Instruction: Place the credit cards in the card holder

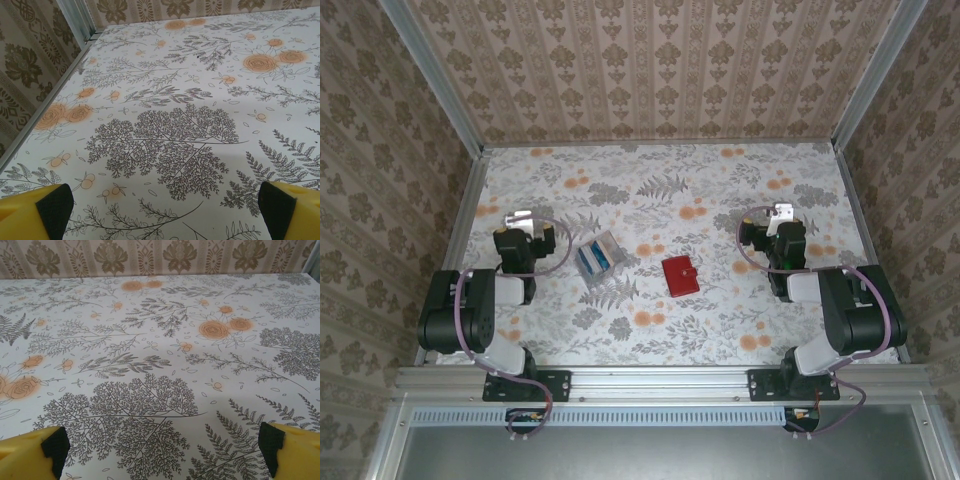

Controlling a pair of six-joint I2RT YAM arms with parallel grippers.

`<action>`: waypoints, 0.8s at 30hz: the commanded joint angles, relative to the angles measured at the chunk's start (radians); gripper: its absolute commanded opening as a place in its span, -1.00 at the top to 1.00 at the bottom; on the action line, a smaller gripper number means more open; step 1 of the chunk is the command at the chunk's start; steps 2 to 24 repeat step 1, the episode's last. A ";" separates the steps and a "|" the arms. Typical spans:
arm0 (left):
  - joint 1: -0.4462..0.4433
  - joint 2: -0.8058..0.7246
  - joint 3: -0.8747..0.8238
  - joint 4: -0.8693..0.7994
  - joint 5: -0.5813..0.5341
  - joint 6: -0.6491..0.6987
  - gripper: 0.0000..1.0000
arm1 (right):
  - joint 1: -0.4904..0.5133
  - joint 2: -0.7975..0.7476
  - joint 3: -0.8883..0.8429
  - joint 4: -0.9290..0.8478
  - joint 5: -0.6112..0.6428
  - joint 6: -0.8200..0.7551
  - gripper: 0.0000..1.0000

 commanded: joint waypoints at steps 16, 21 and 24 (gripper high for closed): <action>-0.001 -0.004 0.022 -0.003 -0.009 -0.002 -1.00 | 0.010 -0.001 0.007 -0.001 0.022 0.005 -0.99; -0.001 -0.004 0.022 -0.003 -0.009 -0.002 -1.00 | 0.010 -0.001 0.007 -0.001 0.022 0.005 -0.99; -0.001 -0.004 0.022 -0.003 -0.009 -0.002 -1.00 | 0.010 -0.001 0.007 -0.001 0.022 0.005 -0.99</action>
